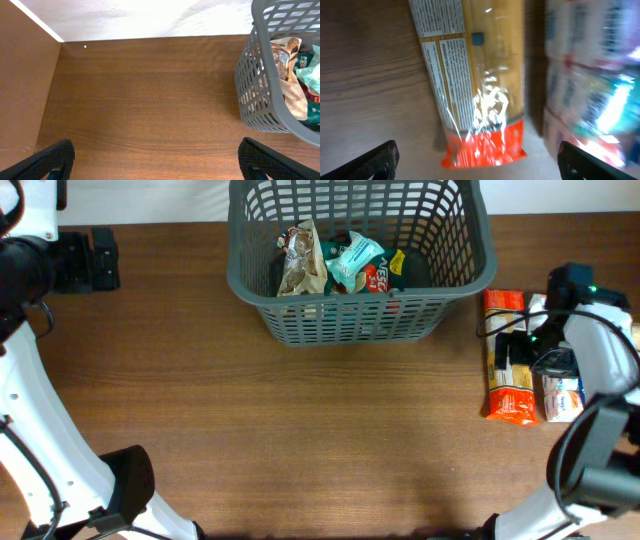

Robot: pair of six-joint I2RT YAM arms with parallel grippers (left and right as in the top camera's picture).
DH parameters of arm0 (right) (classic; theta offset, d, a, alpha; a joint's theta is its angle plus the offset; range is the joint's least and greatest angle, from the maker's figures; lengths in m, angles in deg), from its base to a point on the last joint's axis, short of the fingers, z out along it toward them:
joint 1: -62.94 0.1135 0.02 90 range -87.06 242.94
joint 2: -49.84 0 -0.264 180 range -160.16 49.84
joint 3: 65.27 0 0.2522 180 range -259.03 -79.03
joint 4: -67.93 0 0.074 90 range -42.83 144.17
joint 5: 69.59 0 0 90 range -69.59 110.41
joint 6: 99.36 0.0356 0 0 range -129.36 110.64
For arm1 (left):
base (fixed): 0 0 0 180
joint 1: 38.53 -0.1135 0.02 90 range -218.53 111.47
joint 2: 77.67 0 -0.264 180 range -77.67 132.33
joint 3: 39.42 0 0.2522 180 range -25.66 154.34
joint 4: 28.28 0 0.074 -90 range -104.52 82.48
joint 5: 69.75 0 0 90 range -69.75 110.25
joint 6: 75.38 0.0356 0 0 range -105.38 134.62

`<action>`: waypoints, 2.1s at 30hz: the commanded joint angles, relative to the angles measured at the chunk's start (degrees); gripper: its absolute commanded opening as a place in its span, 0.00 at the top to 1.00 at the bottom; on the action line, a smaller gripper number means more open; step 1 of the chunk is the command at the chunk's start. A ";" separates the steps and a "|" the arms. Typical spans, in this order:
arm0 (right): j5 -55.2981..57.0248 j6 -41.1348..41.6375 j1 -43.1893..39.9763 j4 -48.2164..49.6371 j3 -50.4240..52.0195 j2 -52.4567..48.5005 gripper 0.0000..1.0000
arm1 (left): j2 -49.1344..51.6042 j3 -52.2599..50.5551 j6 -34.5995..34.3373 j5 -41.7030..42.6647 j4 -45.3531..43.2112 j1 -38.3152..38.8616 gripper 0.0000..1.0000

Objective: Pack container
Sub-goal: 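Retract the left arm aside and reach the right gripper to the pasta packet, then grasp the orange pasta packet with the right gripper and place it in the basket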

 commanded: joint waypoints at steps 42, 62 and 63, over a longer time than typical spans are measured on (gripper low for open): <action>-14.80 3.69 -0.09 -2.01 -28.65 14.53 0.96 | -0.96 -0.17 -0.76 0.22 0.13 -0.26 0.01; -23.43 -47.89 25.68 -1.14 -34.53 15.13 0.96 | -0.96 -0.17 -0.76 0.22 0.13 -0.26 0.01; -23.43 -48.78 25.77 0.02 -34.53 14.10 0.96 | -0.96 -0.17 -0.76 0.22 0.13 -0.26 0.01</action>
